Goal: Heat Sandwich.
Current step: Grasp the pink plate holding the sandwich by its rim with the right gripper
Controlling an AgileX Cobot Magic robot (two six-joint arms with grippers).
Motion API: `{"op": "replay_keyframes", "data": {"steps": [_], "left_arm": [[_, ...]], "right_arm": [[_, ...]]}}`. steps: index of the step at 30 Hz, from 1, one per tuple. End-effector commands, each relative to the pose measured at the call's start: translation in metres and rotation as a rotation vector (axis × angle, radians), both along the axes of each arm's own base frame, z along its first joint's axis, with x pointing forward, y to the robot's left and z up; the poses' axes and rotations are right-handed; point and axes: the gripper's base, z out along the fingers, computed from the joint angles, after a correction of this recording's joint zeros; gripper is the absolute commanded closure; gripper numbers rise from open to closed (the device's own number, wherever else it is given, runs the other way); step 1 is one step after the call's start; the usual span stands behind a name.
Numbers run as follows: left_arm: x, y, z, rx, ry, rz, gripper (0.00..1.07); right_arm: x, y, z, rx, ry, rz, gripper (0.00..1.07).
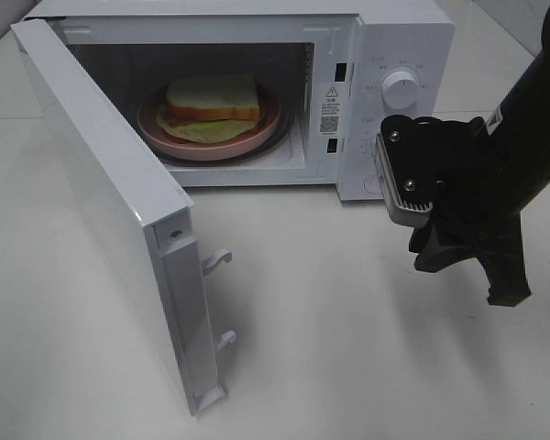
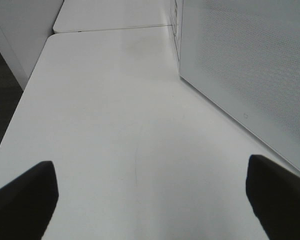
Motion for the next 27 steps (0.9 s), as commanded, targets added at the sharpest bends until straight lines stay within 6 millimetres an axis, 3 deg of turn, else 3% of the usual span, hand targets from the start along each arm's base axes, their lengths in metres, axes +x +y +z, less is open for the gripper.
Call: {"op": "replay_keyframes", "data": {"steps": [1,3,5,6,8,11,18,27], "left_arm": [[-0.003,0.000,0.001,-0.007,-0.032,0.007,0.11],[-0.003,0.000,0.001,-0.007,-0.032,0.007,0.11],[-0.003,0.000,0.001,-0.007,-0.032,0.007,0.11],[-0.003,0.000,0.001,-0.007,-0.032,0.007,0.11],[-0.003,0.000,0.001,-0.007,-0.032,0.007,0.11],[-0.003,0.000,0.001,-0.007,-0.032,0.007,0.11],[-0.003,0.000,0.001,-0.007,-0.032,0.007,0.11],[-0.003,0.000,0.001,-0.007,-0.032,0.007,0.11]], "right_arm": [[0.002,-0.005,0.002,-0.061,-0.028,0.057,0.68],[0.002,-0.006,0.002,-0.069,-0.031,0.059,0.64],[0.002,-0.006,0.002,-0.076,-0.034,0.058,0.53],[0.003,-0.006,0.002,-0.072,-0.038,0.045,0.41],[0.003,-0.006,0.002,-0.070,-0.039,0.041,0.36],[0.003,-0.006,0.002,-0.070,-0.041,0.021,0.17],[0.009,-0.007,0.007,-0.095,-0.084,-0.016,0.14],[0.021,0.019,0.031,-0.109,-0.201,0.065,0.15]]}}
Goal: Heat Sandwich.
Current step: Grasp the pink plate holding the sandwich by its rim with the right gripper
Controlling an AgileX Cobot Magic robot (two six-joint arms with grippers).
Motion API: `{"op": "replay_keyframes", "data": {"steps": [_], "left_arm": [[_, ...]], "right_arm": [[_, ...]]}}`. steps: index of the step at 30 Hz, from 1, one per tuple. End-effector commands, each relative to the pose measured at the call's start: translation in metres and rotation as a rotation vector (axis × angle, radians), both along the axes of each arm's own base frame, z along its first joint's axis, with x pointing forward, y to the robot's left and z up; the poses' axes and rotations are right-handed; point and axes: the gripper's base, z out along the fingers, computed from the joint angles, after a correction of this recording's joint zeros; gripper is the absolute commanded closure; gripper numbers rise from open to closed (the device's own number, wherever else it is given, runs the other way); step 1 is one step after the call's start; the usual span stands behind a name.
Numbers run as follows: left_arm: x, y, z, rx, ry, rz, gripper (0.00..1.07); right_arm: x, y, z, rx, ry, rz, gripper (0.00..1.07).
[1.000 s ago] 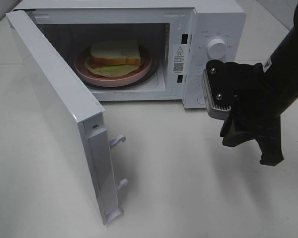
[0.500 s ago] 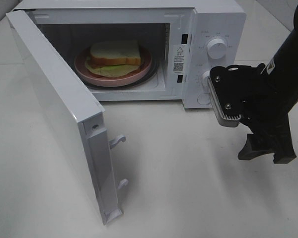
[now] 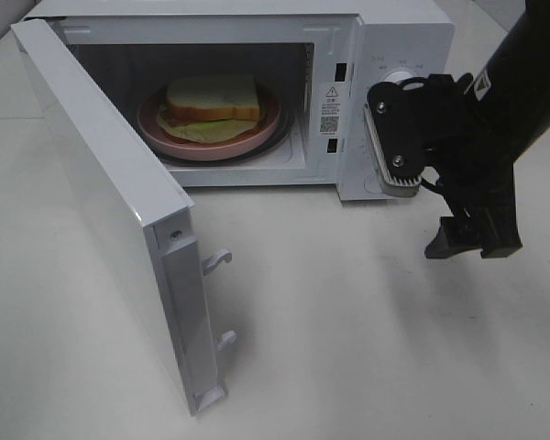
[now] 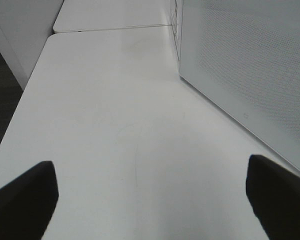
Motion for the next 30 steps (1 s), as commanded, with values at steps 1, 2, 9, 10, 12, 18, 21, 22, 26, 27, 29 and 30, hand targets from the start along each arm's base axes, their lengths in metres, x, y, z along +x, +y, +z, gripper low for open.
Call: {"op": "replay_keyframes", "data": {"steps": [1,2,9,10,12,18,21,22,26,27,29,30], "left_arm": [[-0.003,0.000,0.001,-0.007,-0.032,0.007,0.11],[-0.003,0.000,0.001,-0.007,-0.032,0.007,0.11],[-0.003,0.000,0.001,-0.007,-0.032,0.007,0.11],[-0.003,0.000,0.001,-0.007,-0.032,0.007,0.11],[-0.003,0.000,0.001,-0.007,-0.032,0.007,0.11],[-0.003,0.000,0.001,-0.007,-0.032,0.007,0.11],[-0.003,0.000,0.001,-0.007,-0.032,0.007,0.11],[-0.003,0.000,0.001,-0.007,-0.032,0.007,0.11],[-0.003,0.000,0.001,-0.007,-0.032,0.007,0.11],[-0.003,0.000,0.001,-0.007,-0.032,0.007,0.11],[-0.003,0.000,0.001,-0.007,-0.032,0.007,0.11],[-0.003,0.000,0.001,-0.007,-0.032,0.007,0.11]], "right_arm": [[0.006,0.009,0.008,0.003,-0.038,0.013,0.15],[0.009,0.012,0.012,0.011,-0.053,0.019,0.16],[0.014,0.027,0.018,0.015,-0.091,0.064,0.17],[0.014,0.027,0.018,0.015,-0.091,0.064,0.17],[0.020,0.037,0.018,0.021,-0.102,0.082,0.17],[0.032,0.058,0.017,0.042,-0.132,0.118,0.18],[0.039,0.068,0.015,0.051,-0.145,0.132,0.18],[0.041,0.072,0.014,0.056,-0.152,0.139,0.18],[0.052,0.080,0.011,0.072,-0.174,0.143,0.19],[0.055,0.082,0.010,0.073,-0.176,0.143,0.19],[0.060,0.086,0.005,0.072,-0.172,0.143,0.19],[0.062,0.087,0.003,0.071,-0.171,0.144,0.19]]}}
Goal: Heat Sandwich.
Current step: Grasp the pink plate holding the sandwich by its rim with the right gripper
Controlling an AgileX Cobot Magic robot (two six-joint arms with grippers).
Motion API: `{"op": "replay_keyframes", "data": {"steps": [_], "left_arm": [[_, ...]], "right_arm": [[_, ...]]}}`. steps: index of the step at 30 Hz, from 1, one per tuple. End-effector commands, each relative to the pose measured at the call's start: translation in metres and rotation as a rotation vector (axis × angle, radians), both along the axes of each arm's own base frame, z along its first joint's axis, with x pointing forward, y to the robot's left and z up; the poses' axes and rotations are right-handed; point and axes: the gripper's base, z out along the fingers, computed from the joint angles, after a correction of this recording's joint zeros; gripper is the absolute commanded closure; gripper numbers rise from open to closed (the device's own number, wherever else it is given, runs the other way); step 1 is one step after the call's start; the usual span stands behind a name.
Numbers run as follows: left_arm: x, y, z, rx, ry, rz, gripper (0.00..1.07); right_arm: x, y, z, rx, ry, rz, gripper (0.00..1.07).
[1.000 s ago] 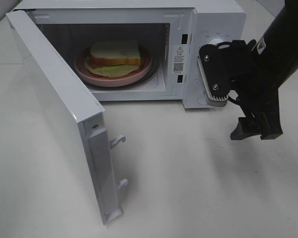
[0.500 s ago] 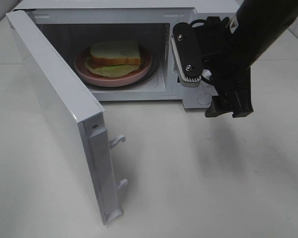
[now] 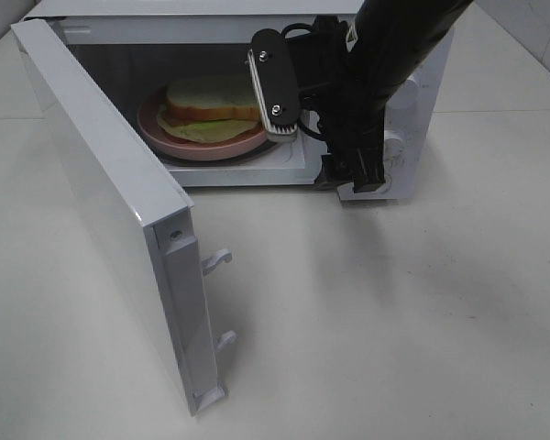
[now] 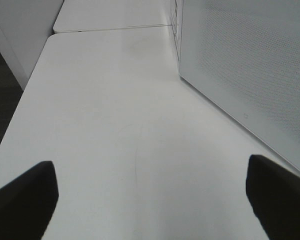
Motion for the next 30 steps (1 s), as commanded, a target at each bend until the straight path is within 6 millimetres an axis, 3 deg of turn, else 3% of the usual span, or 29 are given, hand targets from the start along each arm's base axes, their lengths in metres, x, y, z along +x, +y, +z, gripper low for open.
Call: {"op": "replay_keyframes", "data": {"steps": [1,30], "left_arm": [[-0.003,0.000,0.001,-0.007,-0.032,0.007,0.11],[-0.003,0.000,0.001,-0.007,-0.032,0.007,0.11]], "right_arm": [[0.009,0.007,-0.006,0.008,-0.009,0.002,0.19],[0.083,0.059,-0.069,0.047,-0.013,-0.012,0.22]]}}
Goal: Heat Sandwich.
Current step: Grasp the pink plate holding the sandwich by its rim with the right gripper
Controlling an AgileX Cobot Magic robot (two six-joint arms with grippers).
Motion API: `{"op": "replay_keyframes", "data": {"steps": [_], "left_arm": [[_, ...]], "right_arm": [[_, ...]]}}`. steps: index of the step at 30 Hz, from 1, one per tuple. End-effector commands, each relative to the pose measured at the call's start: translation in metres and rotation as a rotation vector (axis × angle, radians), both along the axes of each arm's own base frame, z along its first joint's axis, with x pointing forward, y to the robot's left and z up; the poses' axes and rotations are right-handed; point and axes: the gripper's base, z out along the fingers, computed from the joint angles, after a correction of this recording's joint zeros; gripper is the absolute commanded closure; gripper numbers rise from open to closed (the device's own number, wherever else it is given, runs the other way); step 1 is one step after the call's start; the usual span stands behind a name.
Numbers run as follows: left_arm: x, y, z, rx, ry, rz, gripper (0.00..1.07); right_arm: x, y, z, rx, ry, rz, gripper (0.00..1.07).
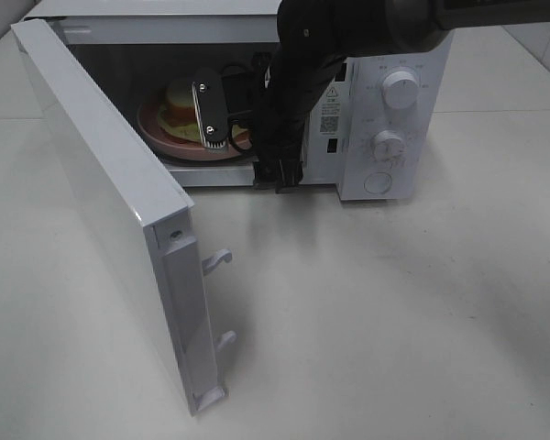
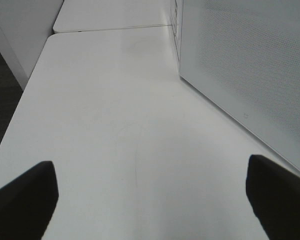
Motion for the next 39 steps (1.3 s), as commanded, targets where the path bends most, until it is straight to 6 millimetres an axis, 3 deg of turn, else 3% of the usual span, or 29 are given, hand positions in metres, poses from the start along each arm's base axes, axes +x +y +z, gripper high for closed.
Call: {"op": "replay_keyframes", "data": {"steps": [1,21,29,33,34,36,37,38,39], "left_arm": [[-0.003,0.000,0.001,-0.007,-0.032,0.007,0.11],[-0.003,0.000,0.001,-0.006,-0.032,0.008,0.11],[-0.003,0.000,0.001,-0.005,-0.032,0.009,0.11],[-0.003,0.000,0.001,-0.004,-0.032,0.009,0.11],[-0.003,0.000,0.001,-0.004,-0.032,0.009,0.11],[-0.003,0.000,0.001,-0.004,-0.032,0.009,0.11],[-0.003,0.000,0.001,-0.004,-0.032,0.009,0.11],[-0.003,0.000,0.001,-0.004,-0.032,0.009,0.11],[-0.003,0.000,0.001,-0.004,-0.032,0.009,0.11]], "right_arm": [[0.008,0.006,-0.004,0.013,-0.004,-0.009,0.22],[0.038,0.023,-0.011,0.012,-0.067,-0.012,0.25],[0.045,0.028,-0.029,0.017,-0.049,-0.034,0.28],[0.045,0.028,-0.035,0.022,-0.034,-0.058,0.50],[0.045,0.028,-0.035,0.022,-0.034,-0.058,0.50],[0.045,0.027,-0.036,0.016,-0.022,-0.064,0.76],[0.044,0.027,-0.037,0.012,-0.016,-0.066,0.85],[0.044,0.027,-0.037,0.012,-0.016,-0.066,0.85],[0.044,0.026,-0.037,0.006,-0.008,-0.067,1.05]]}}
